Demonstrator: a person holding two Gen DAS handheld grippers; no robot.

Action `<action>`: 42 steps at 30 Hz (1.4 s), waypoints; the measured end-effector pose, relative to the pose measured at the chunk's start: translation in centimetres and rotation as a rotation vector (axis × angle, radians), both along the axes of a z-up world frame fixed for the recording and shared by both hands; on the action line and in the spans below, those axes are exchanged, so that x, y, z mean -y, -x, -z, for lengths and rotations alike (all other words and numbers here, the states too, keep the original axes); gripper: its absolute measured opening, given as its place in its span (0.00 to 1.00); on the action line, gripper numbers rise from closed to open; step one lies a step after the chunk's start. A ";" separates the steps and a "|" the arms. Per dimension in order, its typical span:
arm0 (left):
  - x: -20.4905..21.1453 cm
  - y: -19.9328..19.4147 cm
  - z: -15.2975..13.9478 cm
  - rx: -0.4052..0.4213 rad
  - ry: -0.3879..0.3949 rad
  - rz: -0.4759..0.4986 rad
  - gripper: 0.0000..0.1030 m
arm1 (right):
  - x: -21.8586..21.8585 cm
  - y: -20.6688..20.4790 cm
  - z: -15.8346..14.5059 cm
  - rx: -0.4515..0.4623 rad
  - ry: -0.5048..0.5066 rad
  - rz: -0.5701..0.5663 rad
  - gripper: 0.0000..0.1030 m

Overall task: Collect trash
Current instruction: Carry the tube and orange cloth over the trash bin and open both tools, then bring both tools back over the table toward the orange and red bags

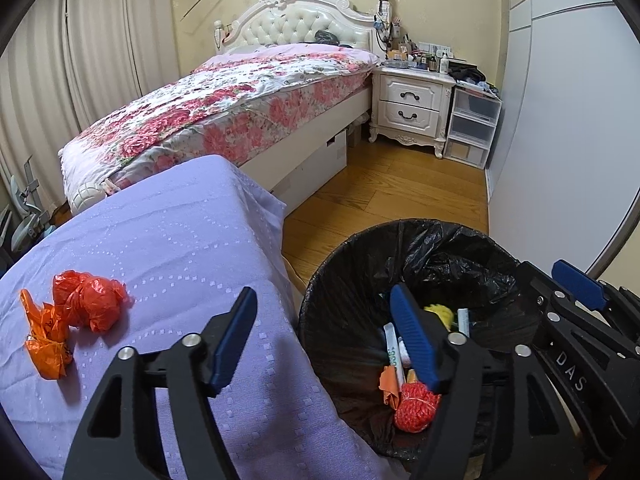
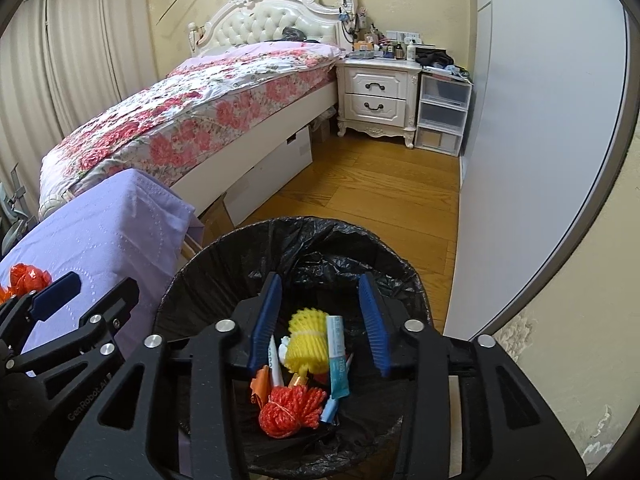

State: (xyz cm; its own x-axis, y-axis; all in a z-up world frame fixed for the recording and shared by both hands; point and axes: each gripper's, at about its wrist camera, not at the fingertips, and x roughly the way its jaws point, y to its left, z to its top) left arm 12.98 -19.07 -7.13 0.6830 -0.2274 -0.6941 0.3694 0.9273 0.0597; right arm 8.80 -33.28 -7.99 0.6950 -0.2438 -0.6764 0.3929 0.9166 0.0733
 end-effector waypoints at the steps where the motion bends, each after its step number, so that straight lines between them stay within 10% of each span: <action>1: 0.0 0.0 -0.1 0.002 0.002 -0.002 0.70 | 0.1 0.0 0.0 0.001 0.001 0.005 0.46; 14: -1.3 0.2 -0.4 -0.006 0.001 -0.036 0.74 | -0.4 0.5 -0.3 0.012 0.015 0.006 0.64; 42: -14.2 2.2 -0.2 -0.025 -0.003 -0.286 0.74 | -11.2 -0.1 -1.1 -0.002 0.022 -0.242 0.66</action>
State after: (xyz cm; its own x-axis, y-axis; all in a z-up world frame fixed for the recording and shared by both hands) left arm 10.77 -4.87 -6.98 0.7016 -0.0260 -0.7121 0.0942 0.9939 0.0565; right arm 8.95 -22.10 -6.84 0.7335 -0.0848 -0.6744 0.1616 0.9855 0.0519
